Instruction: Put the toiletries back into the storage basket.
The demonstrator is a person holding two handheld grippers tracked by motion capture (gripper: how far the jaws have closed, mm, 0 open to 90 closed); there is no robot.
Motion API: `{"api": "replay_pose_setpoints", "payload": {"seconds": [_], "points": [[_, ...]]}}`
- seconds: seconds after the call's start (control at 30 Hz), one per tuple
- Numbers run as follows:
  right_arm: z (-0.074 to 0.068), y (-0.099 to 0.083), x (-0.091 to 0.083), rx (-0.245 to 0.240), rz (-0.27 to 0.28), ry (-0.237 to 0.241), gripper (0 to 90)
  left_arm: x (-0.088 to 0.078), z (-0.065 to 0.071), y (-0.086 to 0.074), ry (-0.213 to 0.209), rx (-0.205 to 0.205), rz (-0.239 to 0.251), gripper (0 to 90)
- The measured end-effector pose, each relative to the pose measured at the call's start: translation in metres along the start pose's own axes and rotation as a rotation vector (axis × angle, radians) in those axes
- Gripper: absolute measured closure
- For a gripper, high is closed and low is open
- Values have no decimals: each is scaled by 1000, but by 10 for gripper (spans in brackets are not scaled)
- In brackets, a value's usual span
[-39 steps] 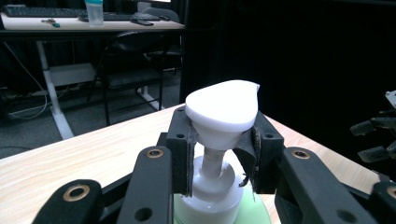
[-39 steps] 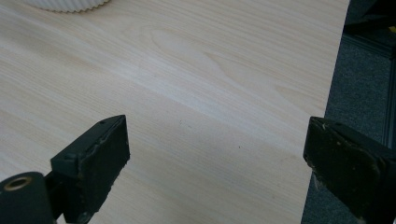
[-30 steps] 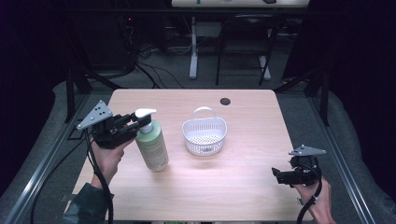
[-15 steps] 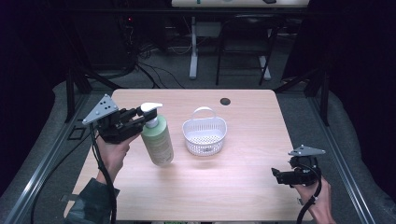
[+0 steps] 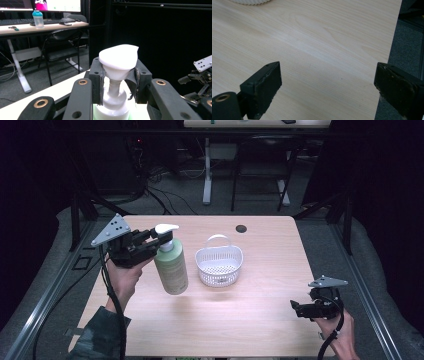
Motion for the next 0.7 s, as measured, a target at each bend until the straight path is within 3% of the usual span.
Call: {"api": "replay_pose_setpoints", "payload": {"seconds": [0.7], "points": [[0,-1,0,-1,-3,3,76,17,-1,19,-14,21,-5,671]]}}
Point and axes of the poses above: each handheld gripper's, and its own axes: x roughly forward along the jaws, y roughly out of its top, z roughly to its right, the point moved 2 cm from there along x, roughly forward along the jaws, and after that the axes turned 14 degrees about -y, right-handed, at the moved point
